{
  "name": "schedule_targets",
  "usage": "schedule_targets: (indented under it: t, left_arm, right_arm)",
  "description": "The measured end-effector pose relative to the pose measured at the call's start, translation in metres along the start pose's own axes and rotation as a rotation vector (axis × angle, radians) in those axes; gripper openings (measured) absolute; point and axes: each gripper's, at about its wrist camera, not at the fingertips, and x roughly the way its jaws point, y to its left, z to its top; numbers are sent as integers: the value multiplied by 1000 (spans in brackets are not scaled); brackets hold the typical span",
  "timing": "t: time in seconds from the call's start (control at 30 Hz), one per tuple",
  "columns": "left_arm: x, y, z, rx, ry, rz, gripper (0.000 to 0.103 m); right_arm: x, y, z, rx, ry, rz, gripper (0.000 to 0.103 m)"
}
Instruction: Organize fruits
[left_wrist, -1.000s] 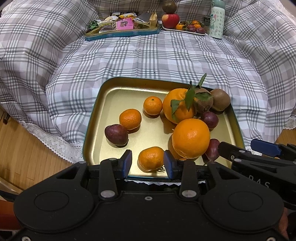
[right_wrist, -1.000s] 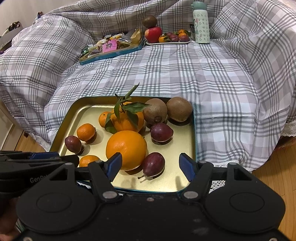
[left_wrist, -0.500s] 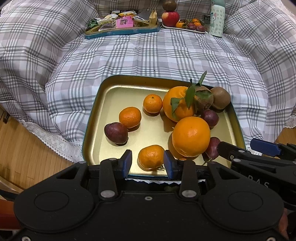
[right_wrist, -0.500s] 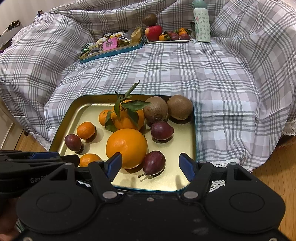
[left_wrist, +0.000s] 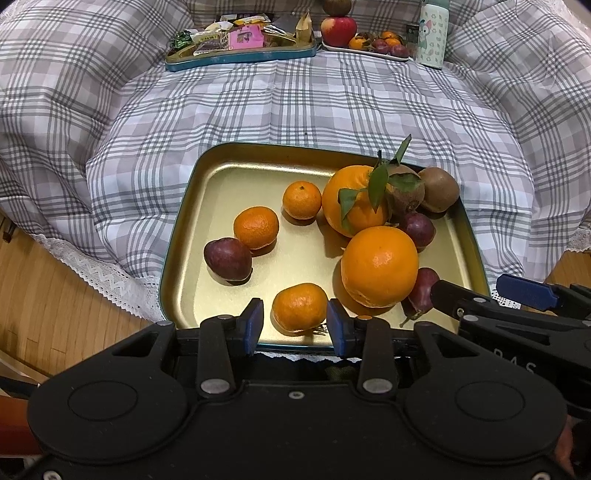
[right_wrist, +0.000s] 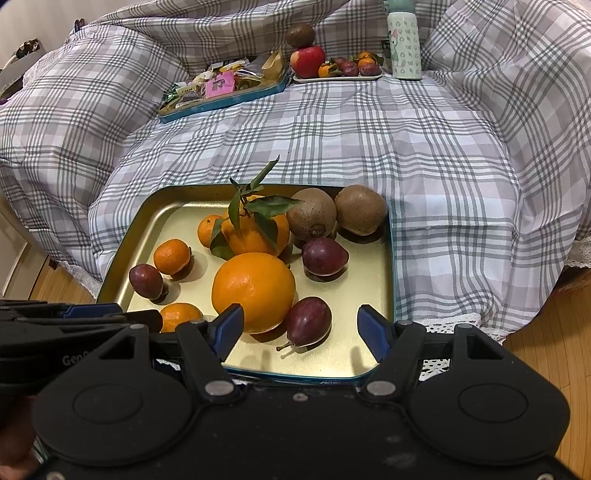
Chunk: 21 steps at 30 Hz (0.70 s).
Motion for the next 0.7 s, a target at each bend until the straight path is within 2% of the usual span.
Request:
schedule_targets:
  t: [0.7]
  left_arm:
    - [5, -2, -1, 12, 23, -14, 45]
  right_arm:
    - [4, -1, -1, -9, 11, 1, 72]
